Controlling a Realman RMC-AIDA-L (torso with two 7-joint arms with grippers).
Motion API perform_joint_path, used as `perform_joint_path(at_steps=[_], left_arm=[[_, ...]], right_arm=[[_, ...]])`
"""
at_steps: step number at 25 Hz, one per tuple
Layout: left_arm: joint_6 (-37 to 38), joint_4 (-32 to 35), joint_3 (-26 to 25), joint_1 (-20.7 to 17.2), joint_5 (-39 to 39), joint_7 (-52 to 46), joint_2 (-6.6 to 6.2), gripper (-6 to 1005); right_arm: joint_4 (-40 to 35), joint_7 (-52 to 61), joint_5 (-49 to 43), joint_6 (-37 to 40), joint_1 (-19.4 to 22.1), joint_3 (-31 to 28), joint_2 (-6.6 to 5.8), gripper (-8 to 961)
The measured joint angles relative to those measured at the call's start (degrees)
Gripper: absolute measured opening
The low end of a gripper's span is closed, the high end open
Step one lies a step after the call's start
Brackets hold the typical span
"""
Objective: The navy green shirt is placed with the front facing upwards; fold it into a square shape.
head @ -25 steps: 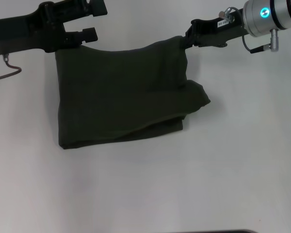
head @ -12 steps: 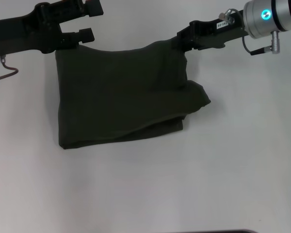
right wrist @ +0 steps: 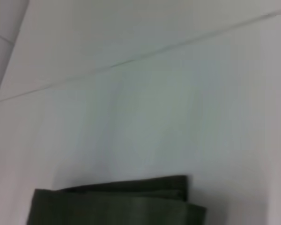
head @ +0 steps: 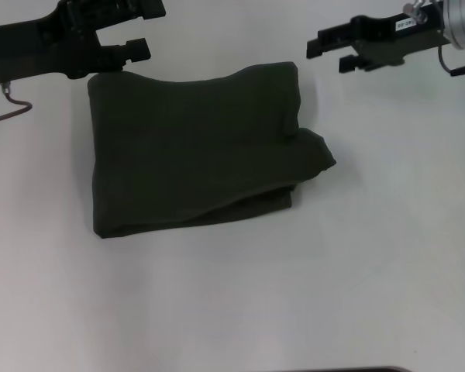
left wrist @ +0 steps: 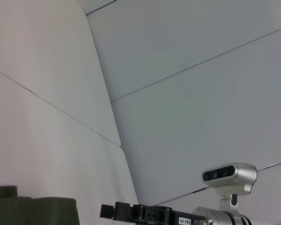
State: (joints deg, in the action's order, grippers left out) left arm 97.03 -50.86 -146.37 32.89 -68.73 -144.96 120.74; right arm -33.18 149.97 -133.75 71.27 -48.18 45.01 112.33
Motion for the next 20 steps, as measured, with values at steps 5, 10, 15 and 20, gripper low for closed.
perform_joint_path(at_steps=[5, 10, 15, 20], left_arm=[[-1.01, 0.03, -0.03, 0.53, 0.0, -0.36, 0.02, 950], [-1.78, 0.0, -0.41, 0.82, 0.0, -1.59, -0.04, 950], [-2.07, -0.01, -0.49, 0.85, 0.0, -1.73, -0.06, 949], [-2.03, 0.04, -0.35, 0.86, 0.01, -1.44, -0.08, 949]], right_arm=[[3.89, 0.76, -1.85, -2.47, -1.6, 0.93, 0.49, 818], [6.73, 1.72, -1.88, -7.27, -3.19, 0.96, 1.93, 801], [8.44, 1.74, -1.56, -10.36, -4.42, 0.96, 3.23, 784], [9.86, 1.78, -1.26, -12.4, -5.38, 0.73, 4.0, 767]])
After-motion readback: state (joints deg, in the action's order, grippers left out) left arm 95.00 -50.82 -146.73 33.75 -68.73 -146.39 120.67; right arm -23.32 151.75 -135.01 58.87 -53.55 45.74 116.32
